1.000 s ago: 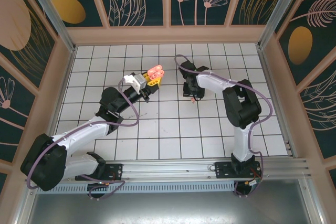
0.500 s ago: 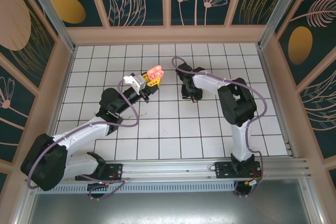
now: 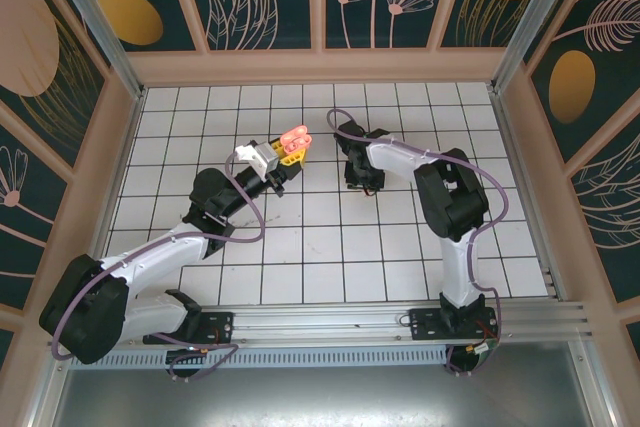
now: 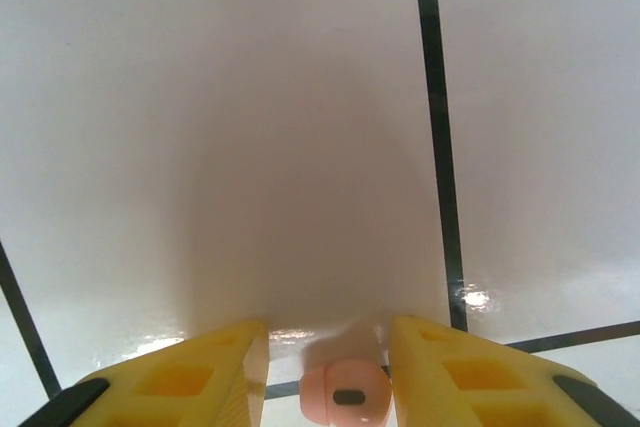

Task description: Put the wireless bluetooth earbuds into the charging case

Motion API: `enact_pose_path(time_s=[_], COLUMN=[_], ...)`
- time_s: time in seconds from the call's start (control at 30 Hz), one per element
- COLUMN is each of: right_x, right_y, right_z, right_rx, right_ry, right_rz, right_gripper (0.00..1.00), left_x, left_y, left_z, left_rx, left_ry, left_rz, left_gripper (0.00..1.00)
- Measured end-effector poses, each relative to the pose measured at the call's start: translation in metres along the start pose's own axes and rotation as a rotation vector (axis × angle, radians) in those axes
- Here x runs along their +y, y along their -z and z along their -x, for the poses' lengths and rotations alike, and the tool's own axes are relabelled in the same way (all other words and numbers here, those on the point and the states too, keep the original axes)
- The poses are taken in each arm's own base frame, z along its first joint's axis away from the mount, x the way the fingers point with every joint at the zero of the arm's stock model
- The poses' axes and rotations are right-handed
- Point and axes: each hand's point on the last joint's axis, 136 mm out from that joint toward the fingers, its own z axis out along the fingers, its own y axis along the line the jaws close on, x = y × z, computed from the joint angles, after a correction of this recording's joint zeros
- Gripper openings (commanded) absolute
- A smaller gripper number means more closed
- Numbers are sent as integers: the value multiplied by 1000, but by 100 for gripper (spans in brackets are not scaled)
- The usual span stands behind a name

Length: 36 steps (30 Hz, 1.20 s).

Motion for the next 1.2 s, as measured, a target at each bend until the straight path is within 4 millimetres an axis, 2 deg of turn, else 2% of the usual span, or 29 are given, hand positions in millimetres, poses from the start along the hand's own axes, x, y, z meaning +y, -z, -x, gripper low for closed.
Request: enact_pose_path(time_s=[0.33,0.7,0.93,1.2], right_x=[1,1,-9,-9], right_y=[0,1,3,3], right_z=[0,-1,-8,-9], right_rx=[-25,-44,-38,-37], right_ry=[-6,-11,-15,-11], right_rz=[28,46,39,39], right_gripper=[34,34,35,35], left_x=[0,0,0,0], left_y=[0,0,-1,-1], left_z=[0,-1,-4,-6], left_rx=[0,2,9,15], left_ry=[0,1,4,7], left_rz=[0,0,-1,-1], left_gripper=[0,0,0,0])
